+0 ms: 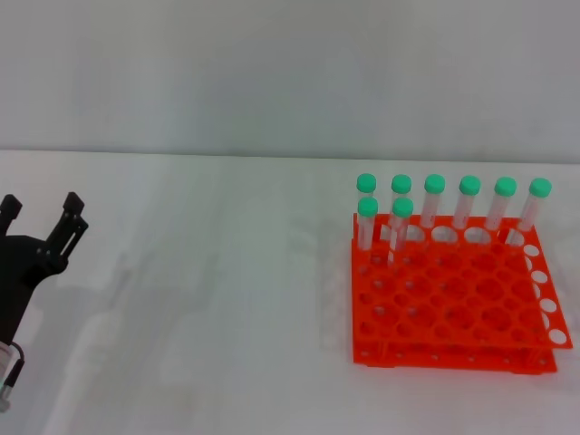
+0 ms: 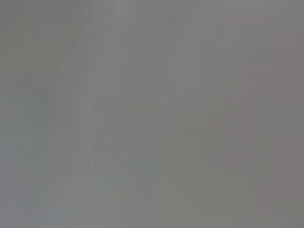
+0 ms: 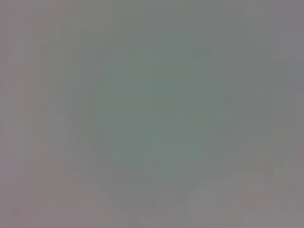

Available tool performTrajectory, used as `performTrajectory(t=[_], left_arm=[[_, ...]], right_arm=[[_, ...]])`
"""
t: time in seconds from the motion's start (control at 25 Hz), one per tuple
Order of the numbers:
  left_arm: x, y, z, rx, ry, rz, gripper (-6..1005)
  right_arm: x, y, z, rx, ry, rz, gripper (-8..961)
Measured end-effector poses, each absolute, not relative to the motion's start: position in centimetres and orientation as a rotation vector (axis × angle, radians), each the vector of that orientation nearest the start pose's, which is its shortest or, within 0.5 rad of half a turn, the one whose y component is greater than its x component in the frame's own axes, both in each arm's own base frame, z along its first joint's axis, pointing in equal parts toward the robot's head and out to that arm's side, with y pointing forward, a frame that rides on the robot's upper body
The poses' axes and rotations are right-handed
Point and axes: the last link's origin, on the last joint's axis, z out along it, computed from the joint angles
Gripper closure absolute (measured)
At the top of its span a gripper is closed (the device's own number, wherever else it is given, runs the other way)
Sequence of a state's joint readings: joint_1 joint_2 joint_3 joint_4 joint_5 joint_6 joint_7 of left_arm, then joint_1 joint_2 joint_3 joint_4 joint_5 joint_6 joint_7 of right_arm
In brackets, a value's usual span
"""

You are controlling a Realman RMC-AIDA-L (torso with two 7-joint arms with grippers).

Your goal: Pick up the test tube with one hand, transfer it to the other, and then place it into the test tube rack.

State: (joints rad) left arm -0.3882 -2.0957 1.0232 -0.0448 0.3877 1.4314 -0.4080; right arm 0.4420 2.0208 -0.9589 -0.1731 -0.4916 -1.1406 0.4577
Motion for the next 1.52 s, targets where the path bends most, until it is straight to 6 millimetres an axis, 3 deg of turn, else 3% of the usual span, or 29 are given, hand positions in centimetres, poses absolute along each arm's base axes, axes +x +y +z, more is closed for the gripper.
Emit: performTrajectory(t=[0.4,1.52], left_arm=[[-35.3,28.7,1.0,-1.447,-0.641,-0.891,114],[-34.4,29.7,1.1,-1.446,-0.666,-0.963,114]], right_arm=[[36.7,34.5,5.1,-1.497,0.645,0.716,112],[37.3,33.5,3.7,-1.515,0.696,0.698,112]])
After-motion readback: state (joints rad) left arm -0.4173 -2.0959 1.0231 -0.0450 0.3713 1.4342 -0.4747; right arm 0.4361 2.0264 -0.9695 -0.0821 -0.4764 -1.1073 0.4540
